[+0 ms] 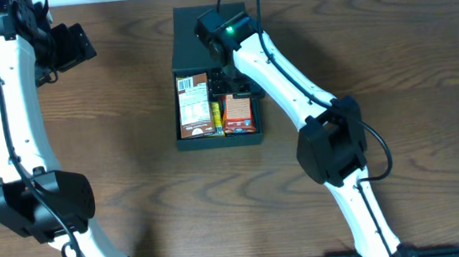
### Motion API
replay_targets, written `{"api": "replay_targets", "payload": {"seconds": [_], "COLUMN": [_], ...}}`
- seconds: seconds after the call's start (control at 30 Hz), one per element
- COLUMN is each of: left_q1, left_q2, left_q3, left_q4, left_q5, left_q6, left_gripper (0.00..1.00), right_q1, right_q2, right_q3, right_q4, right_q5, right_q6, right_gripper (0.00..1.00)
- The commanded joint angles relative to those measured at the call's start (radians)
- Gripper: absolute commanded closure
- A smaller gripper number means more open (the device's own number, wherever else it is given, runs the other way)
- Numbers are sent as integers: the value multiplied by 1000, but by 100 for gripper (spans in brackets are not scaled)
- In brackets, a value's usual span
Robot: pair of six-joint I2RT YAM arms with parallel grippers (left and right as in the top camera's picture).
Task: Pack container
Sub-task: 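Carry the red-orange box into the box's right side and release, then press the packed items down into the box with the right gripper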
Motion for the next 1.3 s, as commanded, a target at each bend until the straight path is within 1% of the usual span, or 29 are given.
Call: {"api": "replay_targets", "payload": {"seconds": [0.0,0.23,0.27,0.3,0.33,0.37,0.4,0.43,0.5,0.53,0.6,0.67,0.73,0.8,1.03,1.17,1.27], "left_q1": [6,6,6,6,6,5,4,2,-4,-9,-22,-37,-55,-69,-100,-108,-117], "left_q2": [5,5,5,5,5,5,5,5,5,5,5,5,5,5,5,5,5], "left_q3": [-2,-2,-2,-2,-2,-2,-2,-2,-5,-8,-19,-32,-47,-63,-122,-145,-165], "left_q4": [0,0,0,0,0,0,1,3,11,14,23,28,38,48,87,98,105], "left_q5": [-4,3,19,39,58,77,91,103,126,143,183,206,206,206,206,207,208], "left_q6": [22,22,22,22,22,22,22,22,22,22,23,23,26,26,25,24,18], "left_gripper": [5,5,5,5,5,4,5,4,3,1,0,0,2,4,5,5,5], "right_q1": [-10,-38,-46,-53,-61,-69,-76,-82,-95,-105,-121,-139,-154,-163,-177,-177,-179], "right_q2": [-29,-83,-101,-116,-132,-150,-163,-169,-168,-160,-143,-129,-123,-123,-123,-123,-123], "right_q3": [25,172,198,218,233,243,243,243,239,225,187,119,39,-44,-245,-301,-323], "right_q4": [-15,-58,-56,-52,-48,-42,-35,-31,-30,-26,-13,18,49,82,148,188,208], "right_q5": [19,31,31,30,30,30,29,16,-61,-138,-288,-427,-537,-598,-602,-596,-531], "right_q6": [-16,-98,-135,-174,-217,-275,-317,-356,-436,-492,-575,-631,-674,-703,-710,-709,-709], "right_gripper": [15,17,21,30,48,76,97,99,99,98,99,99,99,98,98,98,99]}}
